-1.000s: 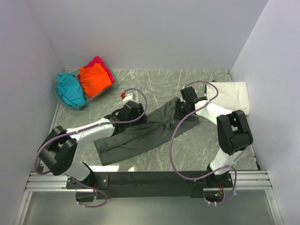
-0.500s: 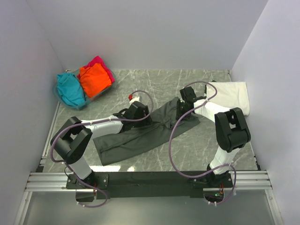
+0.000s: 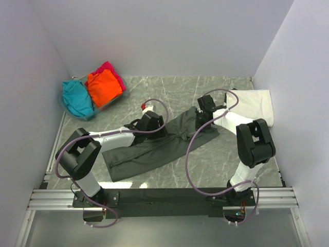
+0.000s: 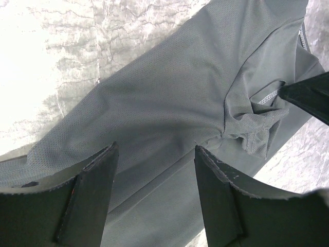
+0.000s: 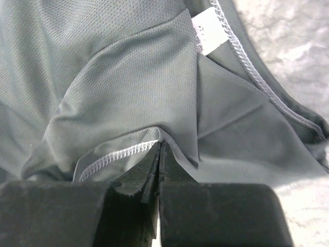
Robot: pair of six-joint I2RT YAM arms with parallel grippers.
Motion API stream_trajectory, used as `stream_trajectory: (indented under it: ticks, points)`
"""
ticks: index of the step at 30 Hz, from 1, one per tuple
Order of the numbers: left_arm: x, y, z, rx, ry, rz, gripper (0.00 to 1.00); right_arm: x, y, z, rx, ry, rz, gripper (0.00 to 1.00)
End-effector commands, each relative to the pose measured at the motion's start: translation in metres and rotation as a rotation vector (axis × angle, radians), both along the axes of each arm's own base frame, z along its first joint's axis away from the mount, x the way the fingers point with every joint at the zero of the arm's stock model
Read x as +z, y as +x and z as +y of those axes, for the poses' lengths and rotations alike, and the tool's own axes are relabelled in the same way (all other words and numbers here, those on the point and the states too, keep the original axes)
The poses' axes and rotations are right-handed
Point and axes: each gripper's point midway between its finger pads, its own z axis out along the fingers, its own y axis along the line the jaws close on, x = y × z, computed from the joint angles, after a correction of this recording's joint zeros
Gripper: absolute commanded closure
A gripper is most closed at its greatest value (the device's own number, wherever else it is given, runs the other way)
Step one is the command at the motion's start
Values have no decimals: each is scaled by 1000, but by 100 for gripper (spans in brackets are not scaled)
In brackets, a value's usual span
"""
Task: Fold and stack the t-shirts
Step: Fold the tshirt
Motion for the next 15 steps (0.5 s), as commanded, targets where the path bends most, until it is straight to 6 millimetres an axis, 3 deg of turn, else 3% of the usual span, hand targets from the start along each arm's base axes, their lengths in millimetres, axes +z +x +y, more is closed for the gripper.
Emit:
stream_trajectory:
  ticks: [1,3,6,13,14,15]
  points:
    - [13,3,-6,3,-34,-33,33,46,19,-5,-14,-9,-123,100]
    - [12,3,-7,1,-34,-31,33,62,15,-6,-18,0,-155,100]
    - [9,3,-7,-1,-37,-27,33,64,-1,-6,-18,10,-154,99]
    - [6,3,-9,-9,-40,-22,33,27,-52,-20,-59,-37,-54,93]
    - [6,3,-11,-12,-42,-23,34,25,-58,-22,-63,-46,-42,91]
    - [6,3,-12,-18,-43,-22,33,24,-64,-22,-60,-53,-35,78]
